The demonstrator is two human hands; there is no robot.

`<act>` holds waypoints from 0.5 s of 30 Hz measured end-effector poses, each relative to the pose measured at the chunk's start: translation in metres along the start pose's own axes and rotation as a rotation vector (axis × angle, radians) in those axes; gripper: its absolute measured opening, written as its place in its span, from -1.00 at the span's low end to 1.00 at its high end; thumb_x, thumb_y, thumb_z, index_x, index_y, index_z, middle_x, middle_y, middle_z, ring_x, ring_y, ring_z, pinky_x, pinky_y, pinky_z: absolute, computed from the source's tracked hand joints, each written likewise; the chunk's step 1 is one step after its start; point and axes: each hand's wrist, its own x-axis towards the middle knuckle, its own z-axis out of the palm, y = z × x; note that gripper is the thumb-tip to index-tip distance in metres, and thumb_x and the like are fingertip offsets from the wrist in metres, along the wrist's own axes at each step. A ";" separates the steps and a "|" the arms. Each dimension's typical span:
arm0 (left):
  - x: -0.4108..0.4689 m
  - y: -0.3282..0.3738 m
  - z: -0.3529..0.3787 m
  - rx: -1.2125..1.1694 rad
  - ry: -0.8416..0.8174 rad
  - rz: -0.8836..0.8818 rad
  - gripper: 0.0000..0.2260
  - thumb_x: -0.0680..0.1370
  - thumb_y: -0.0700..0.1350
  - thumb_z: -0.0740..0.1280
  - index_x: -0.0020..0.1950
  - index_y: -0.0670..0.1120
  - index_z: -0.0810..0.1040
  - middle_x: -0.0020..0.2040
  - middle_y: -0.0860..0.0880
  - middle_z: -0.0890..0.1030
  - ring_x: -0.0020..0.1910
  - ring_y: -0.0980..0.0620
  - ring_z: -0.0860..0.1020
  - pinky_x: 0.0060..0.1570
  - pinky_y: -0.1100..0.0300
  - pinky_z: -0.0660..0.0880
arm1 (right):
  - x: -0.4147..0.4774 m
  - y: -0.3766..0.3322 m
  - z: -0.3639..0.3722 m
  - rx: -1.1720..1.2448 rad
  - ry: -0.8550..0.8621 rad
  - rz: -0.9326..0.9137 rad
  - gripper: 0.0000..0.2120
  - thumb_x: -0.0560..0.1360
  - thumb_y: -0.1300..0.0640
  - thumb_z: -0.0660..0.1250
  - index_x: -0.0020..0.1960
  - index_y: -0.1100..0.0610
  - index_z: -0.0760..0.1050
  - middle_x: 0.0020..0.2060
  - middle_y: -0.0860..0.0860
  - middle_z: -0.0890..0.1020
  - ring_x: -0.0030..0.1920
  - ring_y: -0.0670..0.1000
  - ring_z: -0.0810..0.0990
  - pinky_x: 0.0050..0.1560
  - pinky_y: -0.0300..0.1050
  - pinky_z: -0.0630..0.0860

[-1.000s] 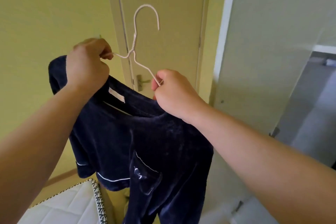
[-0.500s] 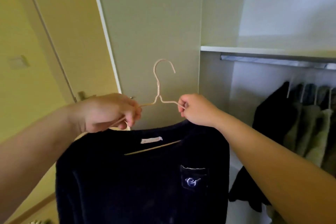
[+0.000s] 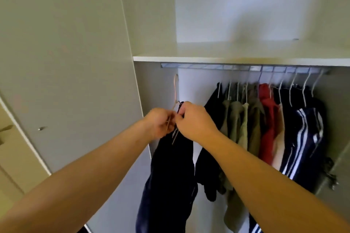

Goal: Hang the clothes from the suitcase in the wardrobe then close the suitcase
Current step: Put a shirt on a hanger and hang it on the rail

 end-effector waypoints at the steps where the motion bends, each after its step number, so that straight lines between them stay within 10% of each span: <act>1: 0.013 0.001 0.010 -0.022 0.002 0.016 -0.79 0.64 -0.30 0.17 -0.13 -0.21 0.54 -0.23 -0.13 0.53 -0.31 0.00 0.47 -0.25 0.17 0.41 | -0.001 0.006 0.000 -0.018 -0.041 0.025 -0.77 0.61 0.04 0.24 -0.22 -0.01 0.37 -0.27 -0.03 0.53 -0.30 -0.05 0.49 -0.39 -0.16 0.35; 10: 0.103 0.033 0.083 -0.006 -0.055 0.051 -0.86 0.65 -0.25 0.25 0.10 -0.21 0.60 -0.13 -0.09 0.61 -0.22 0.01 0.59 -0.19 0.18 0.53 | 0.029 0.059 0.005 -0.224 -0.213 0.276 -0.62 0.67 0.07 0.24 -0.29 0.07 0.23 -0.30 0.03 0.41 -0.33 0.06 0.45 -0.43 -0.14 0.30; 15: 0.164 0.046 0.099 0.017 -0.092 0.067 -0.84 0.66 -0.23 0.28 0.15 -0.25 0.62 -0.14 -0.10 0.63 -0.19 0.02 0.59 -0.01 0.14 0.59 | 0.076 0.084 0.017 -0.165 -0.219 0.425 -0.69 0.65 0.15 0.26 -0.26 0.10 0.34 -0.30 0.09 0.50 -0.34 0.13 0.58 -0.26 -0.02 0.64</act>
